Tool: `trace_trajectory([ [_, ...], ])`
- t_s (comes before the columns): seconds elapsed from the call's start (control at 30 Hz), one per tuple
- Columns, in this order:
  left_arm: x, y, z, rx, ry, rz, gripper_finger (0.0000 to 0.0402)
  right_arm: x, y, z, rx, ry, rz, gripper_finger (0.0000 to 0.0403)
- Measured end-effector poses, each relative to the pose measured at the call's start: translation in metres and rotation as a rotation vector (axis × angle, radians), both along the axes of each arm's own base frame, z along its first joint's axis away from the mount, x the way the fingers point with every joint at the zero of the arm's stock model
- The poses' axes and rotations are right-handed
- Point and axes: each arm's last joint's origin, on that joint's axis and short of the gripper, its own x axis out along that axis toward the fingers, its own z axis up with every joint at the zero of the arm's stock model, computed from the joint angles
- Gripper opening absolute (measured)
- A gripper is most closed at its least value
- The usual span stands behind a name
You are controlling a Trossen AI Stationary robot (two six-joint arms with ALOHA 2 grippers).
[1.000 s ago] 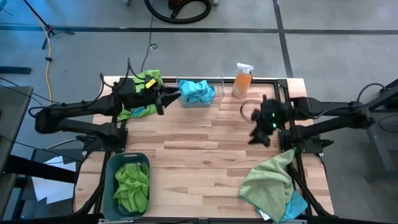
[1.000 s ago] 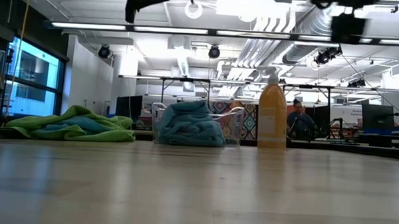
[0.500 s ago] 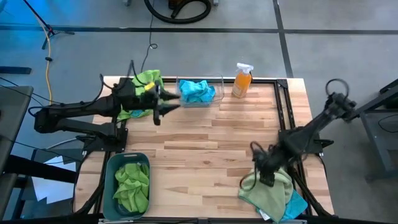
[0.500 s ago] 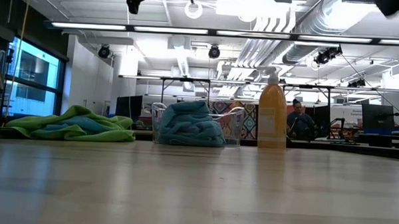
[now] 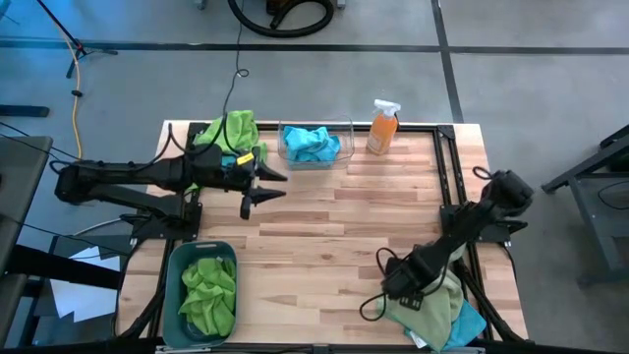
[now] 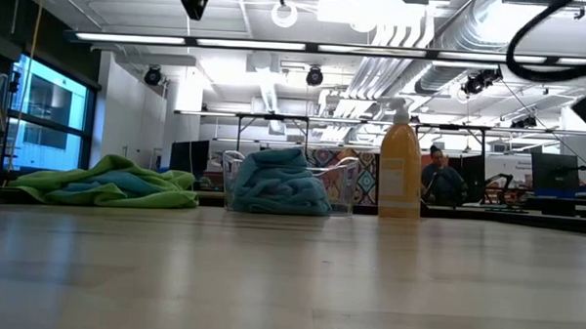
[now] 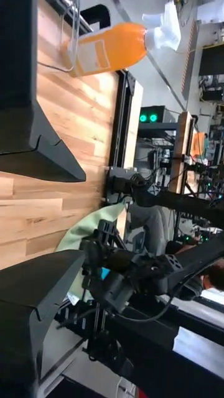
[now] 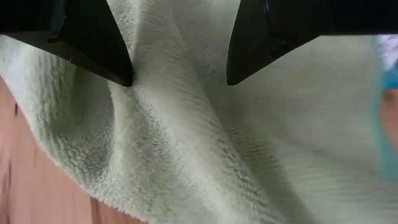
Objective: Sort microfiber towel by color & place in baskets
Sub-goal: Put the light green microfiber towel into the blue bin
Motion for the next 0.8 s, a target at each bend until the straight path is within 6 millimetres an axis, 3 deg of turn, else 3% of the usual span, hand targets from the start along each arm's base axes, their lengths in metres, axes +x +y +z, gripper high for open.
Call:
trace_trajectory([
  [0.2,0.000,-0.006,0.000,0.010,-0.001,0.032,0.0179,0.003,0.001,-0.015,-0.055,0.027,0.006,0.0259],
  [0.47,0.000,-0.005,0.000,0.000,-0.002,0.098,0.0179,0.003,0.001,-0.016,-0.070,0.013,0.029,0.0245],
  [0.57,0.000,-0.005,0.000,-0.001,-0.002,0.125,0.0179,0.003,0.001,-0.015,-0.061,0.010,0.053,0.0190],
  [0.73,0.000,-0.004,0.000,0.002,-0.003,0.149,0.0179,0.000,-0.001,-0.001,-0.017,-0.023,0.075,0.0024],
  [0.8,0.000,-0.004,0.000,-0.007,-0.003,0.153,0.0179,-0.003,-0.004,0.010,-0.003,-0.046,0.062,0.0020],
])
